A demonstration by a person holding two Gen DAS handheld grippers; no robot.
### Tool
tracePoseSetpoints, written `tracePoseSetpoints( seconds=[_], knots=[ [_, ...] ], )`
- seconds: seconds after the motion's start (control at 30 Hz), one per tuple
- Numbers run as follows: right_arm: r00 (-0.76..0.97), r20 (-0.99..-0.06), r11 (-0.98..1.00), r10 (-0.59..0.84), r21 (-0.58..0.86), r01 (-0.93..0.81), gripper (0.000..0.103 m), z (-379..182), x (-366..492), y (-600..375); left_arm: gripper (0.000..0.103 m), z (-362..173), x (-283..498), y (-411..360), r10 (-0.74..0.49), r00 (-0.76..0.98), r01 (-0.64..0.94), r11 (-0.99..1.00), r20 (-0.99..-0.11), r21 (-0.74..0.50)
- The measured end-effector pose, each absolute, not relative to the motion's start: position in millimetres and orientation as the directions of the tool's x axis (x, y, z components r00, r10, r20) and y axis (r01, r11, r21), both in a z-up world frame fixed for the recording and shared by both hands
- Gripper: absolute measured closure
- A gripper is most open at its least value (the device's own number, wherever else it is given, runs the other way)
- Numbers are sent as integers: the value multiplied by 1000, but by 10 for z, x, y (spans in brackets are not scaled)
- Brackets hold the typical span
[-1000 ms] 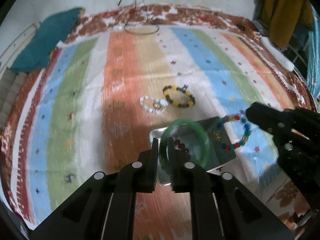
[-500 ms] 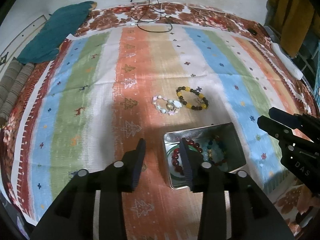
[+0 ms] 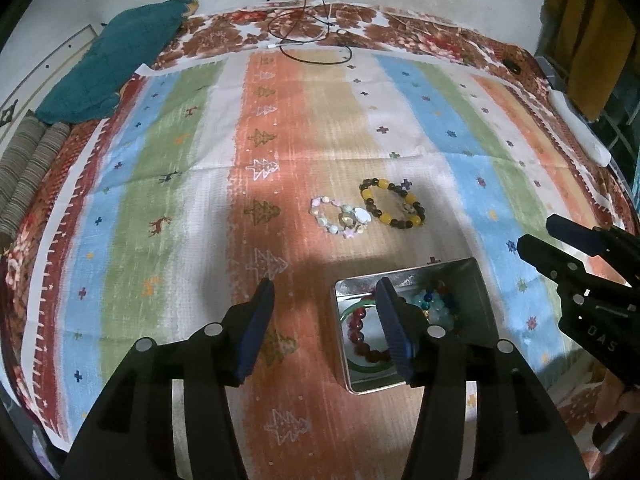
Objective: Organize jewelry
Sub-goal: 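Open left tool releasing green bangle into tin while right tool releases multicolour bracelet, then move left tool to white crystal bracelet while right tool approaches yellow-black bracelet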
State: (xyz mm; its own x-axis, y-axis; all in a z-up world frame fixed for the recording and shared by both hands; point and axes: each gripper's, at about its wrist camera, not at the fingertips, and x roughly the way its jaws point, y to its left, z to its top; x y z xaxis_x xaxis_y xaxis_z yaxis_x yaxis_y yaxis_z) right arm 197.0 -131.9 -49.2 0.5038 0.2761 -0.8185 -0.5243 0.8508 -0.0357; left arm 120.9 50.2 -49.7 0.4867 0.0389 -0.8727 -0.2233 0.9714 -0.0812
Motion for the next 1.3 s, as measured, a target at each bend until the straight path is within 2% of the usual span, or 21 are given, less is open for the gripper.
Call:
tracePoseSetpoints(
  seconds=[0.27,0.4,0.5,1.3],
  knots=[
    [493,-831,870,260,-21,-493,45,-559,2195,-1292,42,-512,1379,582,43,480,-247,965,-876,-88],
    [479,-840,874,254,-13,-486,40,-601,2274,-1286,35,-529,1482,594,62,476,-241,968,-878,-63],
    [481,-841,875,248,-18,-483,37,-614,2327,-1263,34,-526,1525,626,57,481,-244,967,-875,-71],
    [419,-883,881,213,-12,-473,35,-951,2891,-1006,32,-896,2044,861,50,392,-248,967,-918,-53]
  ],
)
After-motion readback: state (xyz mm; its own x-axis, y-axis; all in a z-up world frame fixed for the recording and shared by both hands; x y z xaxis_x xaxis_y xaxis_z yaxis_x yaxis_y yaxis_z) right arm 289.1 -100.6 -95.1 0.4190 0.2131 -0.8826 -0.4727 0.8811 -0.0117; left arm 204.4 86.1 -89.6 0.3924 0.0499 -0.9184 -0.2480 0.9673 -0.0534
